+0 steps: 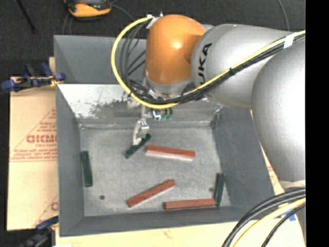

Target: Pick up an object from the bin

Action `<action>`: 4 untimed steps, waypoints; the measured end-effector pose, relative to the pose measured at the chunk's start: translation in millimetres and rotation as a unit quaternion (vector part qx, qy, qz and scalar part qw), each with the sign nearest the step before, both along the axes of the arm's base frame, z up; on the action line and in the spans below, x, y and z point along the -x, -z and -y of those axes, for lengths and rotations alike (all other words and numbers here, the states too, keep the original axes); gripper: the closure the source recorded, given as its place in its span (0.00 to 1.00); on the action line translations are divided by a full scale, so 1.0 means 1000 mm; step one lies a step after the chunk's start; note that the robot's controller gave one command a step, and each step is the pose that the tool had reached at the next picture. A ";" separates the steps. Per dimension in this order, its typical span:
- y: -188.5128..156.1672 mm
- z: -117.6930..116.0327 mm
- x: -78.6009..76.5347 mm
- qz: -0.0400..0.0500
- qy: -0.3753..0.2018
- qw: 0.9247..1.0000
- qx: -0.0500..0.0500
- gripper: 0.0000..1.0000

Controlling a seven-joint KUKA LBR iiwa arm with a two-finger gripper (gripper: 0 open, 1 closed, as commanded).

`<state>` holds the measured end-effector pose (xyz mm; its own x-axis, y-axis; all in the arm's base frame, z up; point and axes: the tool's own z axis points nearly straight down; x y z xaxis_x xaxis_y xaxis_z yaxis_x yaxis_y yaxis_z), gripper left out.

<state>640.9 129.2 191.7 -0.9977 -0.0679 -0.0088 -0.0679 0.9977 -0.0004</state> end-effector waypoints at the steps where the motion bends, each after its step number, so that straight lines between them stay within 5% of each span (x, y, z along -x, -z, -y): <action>1: 0.036 0.005 0.011 -0.003 0.052 0.999 -0.001 0.00; 2: 0.110 0.051 0.036 -0.001 -0.040 0.999 -0.003 1.00; 4: 0.110 0.052 0.036 -0.001 -0.038 0.999 -0.004 1.00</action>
Offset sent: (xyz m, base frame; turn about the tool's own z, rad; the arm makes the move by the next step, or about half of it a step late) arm -0.0413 -0.0547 -0.1217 -0.0809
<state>605.2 77.7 81.9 -0.9896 -0.1438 -0.0079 -0.1438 0.9896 0.0070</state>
